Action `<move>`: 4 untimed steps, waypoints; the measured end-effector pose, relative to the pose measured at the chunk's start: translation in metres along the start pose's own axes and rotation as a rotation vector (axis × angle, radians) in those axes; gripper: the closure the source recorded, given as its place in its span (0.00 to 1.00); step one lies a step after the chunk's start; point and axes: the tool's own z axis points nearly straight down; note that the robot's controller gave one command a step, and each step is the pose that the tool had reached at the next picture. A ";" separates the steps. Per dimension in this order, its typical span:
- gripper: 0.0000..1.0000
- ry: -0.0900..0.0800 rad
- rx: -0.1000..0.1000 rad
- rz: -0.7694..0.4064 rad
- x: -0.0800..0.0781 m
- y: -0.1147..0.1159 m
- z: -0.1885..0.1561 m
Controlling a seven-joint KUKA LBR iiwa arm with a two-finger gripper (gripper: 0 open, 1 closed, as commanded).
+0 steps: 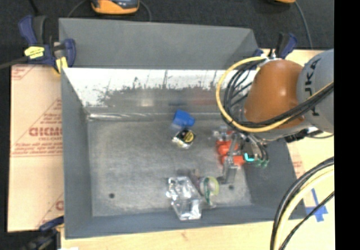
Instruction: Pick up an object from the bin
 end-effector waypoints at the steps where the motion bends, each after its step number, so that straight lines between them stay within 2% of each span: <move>1: 0.00 -0.008 0.004 -0.211 -0.078 -0.082 0.054; 2: 0.00 -0.022 0.005 -0.568 -0.048 -0.080 0.068; 3: 1.00 -0.021 0.004 -0.567 -0.048 -0.080 0.067; 4: 1.00 -0.015 0.007 -0.541 -0.033 -0.080 -0.065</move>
Offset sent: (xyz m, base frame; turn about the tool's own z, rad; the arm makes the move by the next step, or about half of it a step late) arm 0.0768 -0.0785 -0.0546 -0.2156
